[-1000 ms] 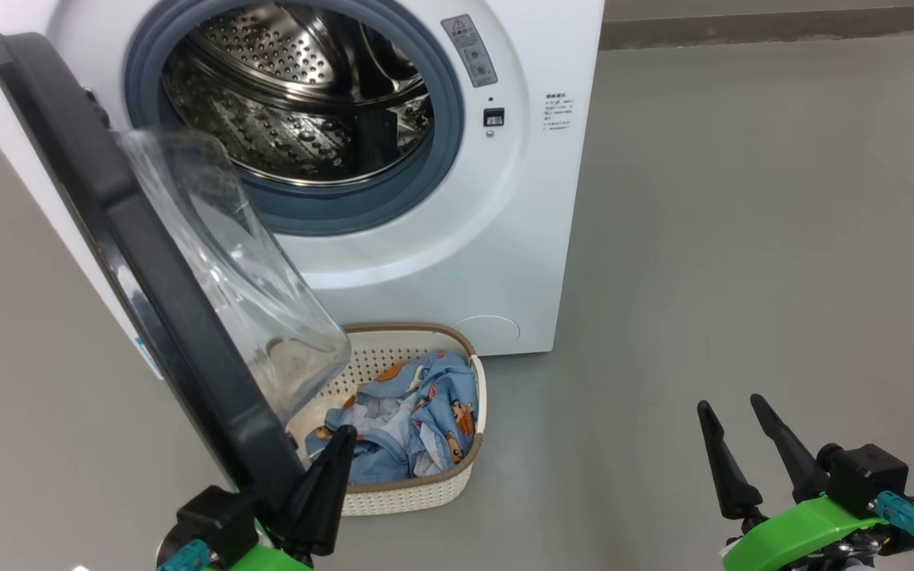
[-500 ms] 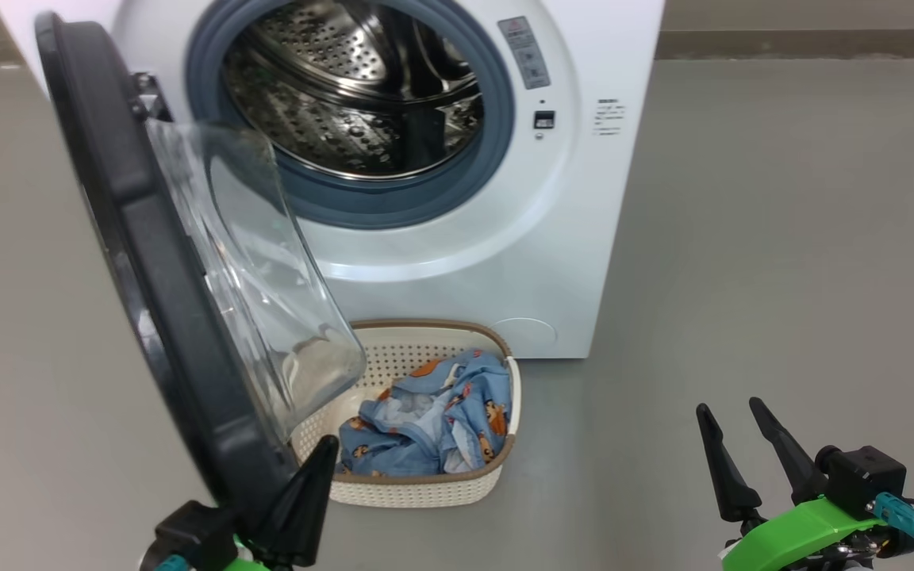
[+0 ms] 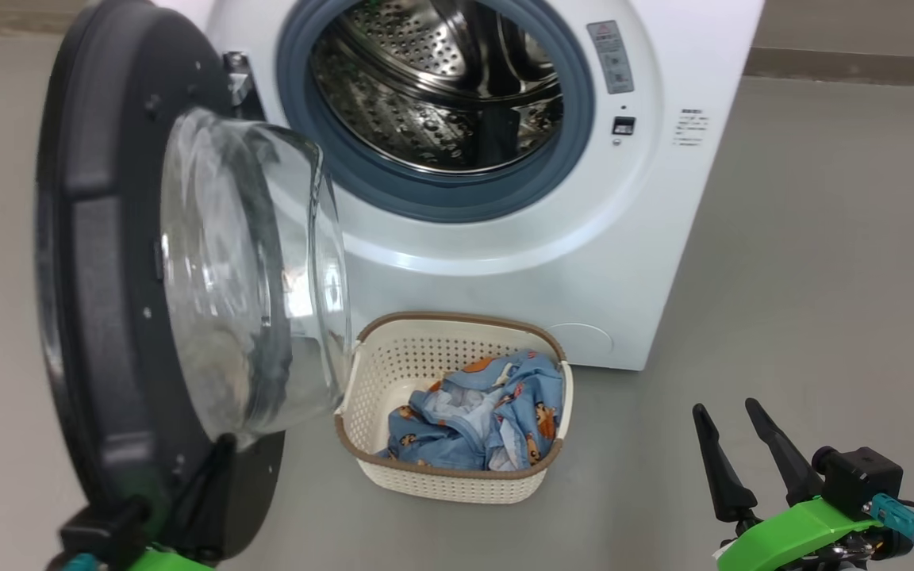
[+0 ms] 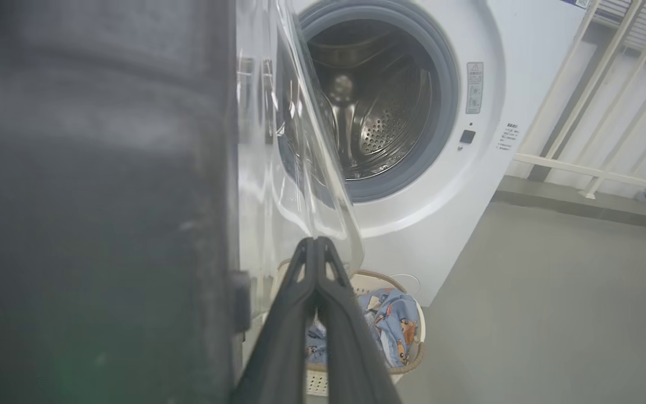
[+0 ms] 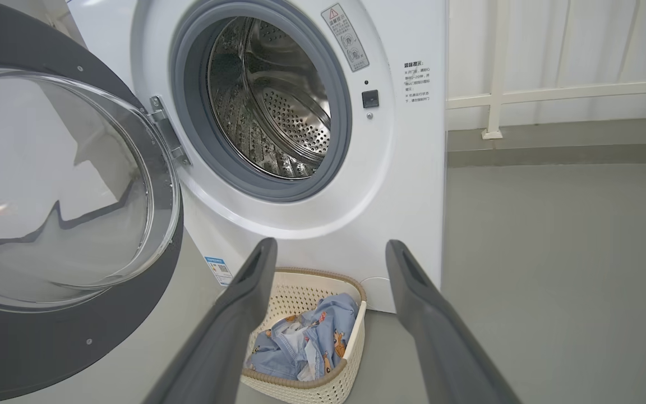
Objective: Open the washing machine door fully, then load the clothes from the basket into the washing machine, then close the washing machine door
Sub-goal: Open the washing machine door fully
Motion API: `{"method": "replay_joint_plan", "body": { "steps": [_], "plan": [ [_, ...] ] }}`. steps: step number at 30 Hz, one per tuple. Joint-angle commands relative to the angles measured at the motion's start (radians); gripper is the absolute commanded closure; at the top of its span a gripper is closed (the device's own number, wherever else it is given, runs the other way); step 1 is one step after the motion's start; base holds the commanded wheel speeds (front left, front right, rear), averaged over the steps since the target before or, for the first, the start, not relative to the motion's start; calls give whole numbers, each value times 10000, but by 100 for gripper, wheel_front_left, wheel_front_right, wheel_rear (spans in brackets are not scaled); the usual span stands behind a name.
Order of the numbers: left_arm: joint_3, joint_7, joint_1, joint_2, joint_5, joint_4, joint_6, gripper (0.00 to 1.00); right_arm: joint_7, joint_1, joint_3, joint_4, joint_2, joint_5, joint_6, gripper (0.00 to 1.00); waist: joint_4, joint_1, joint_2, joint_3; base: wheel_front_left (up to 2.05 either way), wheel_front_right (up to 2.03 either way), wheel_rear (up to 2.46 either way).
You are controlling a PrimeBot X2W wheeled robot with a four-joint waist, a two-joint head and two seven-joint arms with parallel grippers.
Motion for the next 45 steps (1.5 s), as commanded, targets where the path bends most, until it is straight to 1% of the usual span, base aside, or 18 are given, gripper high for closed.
{"method": "replay_joint_plan", "body": {
  "steps": [1, 5, 8, 10, 11, 17, 22, 26, 35, 42, 45],
  "plan": [
    [602, -7, -471, 321, -138, -225, 149, 100, -122, -214, 181, -199, 6, 56, 16, 0, 178, 0, 0, 24, 0, 0, 0],
    [836, 55, -516, 497, -223, -167, 245, 100, -122, -203, 144, -200, 57, 37, 16, 0, 342, 0, 0, 56, 0, 0, 0],
    [1147, 219, -710, 805, -324, 75, 341, 100, -122, -249, 132, -202, 115, 18, 16, 0, 534, 0, 0, 121, 0, 0, 0],
    [1225, 268, -779, 878, -366, 138, 353, 100, -122, -272, 144, -196, 128, 11, 16, 0, 566, 0, 0, 144, 0, 0, 0],
    [1361, 354, -926, 1029, -421, 255, 382, 100, -122, -313, 144, -194, 154, -2, 16, 0, 628, 0, 0, 176, 0, 0, 0],
    [1632, 603, -1244, 1440, -525, 697, 401, 100, -122, -349, 167, -186, 212, -23, 16, 0, 802, 0, 0, 284, 0, 0, 0],
    [1991, 755, -1672, 1883, -720, 1396, 367, 100, -122, -415, 102, -215, 272, -35, 16, 0, 990, 0, 0, 390, 0, 0, 0],
    [2115, 917, -2324, 2359, -689, 2372, 328, 100, -122, -538, 86, -240, 380, -34, 16, 0, 1124, 0, 0, 557, 0, 0, 0],
    [2121, 896, -3996, 3070, -696, 4583, -91, 100, -122, -844, -46, -279, 557, -46, 16, 0, 1211, 0, 0, 1057, 0, 0, 0],
    [1885, 612, -5402, 3433, -630, 6252, -514, 100, -122, -1075, -162, -272, 614, -123, 16, 0, 1318, 0, 0, 1374, 0, 0, 0],
    [1642, 521, -5965, 3545, -502, 6922, -655, 100, -122, -1164, -157, -252, 630, -152, 16, 0, 1366, 0, 0, 1463, 0, 0, 0]
  ]
}}
